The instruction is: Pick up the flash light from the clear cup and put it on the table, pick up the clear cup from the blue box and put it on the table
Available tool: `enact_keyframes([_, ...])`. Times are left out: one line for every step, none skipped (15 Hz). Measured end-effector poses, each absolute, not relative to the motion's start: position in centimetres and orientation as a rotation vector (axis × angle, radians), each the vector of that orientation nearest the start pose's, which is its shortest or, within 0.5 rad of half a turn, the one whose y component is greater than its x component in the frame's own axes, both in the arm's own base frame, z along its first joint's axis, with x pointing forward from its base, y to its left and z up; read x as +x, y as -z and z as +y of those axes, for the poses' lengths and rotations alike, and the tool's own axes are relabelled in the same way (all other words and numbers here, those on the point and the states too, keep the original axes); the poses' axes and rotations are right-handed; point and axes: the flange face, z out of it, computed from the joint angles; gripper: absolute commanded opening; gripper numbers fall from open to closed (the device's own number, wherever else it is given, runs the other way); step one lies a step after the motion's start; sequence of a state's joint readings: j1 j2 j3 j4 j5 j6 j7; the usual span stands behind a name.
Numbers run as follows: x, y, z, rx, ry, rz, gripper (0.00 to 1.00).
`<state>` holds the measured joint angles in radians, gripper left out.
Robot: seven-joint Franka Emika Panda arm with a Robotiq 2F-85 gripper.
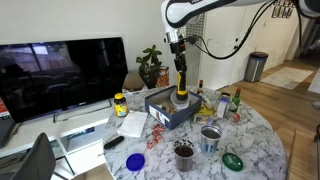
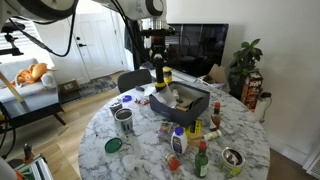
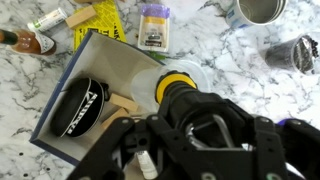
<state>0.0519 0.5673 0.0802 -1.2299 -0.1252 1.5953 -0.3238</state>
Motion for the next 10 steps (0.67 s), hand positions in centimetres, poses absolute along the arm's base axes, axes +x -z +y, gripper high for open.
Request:
enact_keyframes([69.1,-43.4,6.5,-3.102,-0.325,-0.730,0.29])
enact_keyframes([69.0,-43.4,6.4,-3.102,-0.327,-0.729,0.29])
enact_keyframes([68.9,-42.8,6.4,-3.096,-0.335,-0.727,0.29])
enact_keyframes([68.9,-41.6,6.3,-3.088,-0.354,-0.727,0.29])
enact_keyframes([68.9,-40.4,6.3,-3.082,-0.372,-0.729,0.29])
enact_keyframes([69.0,-39.0,6.2,-3.075,-0.397,-0.731,0.29])
enact_keyframes([68.9,-38.0,6.2,-3.071,-0.416,-0.733,0.29])
enact_keyframes([68.9,-37.3,6.2,-3.067,-0.435,-0.734,0.29])
enact_keyframes([68.7,-36.8,6.2,-3.064,-0.450,-0.737,0.29])
enact_keyframes([68.6,-36.6,6.1,-3.062,-0.460,-0.740,0.29])
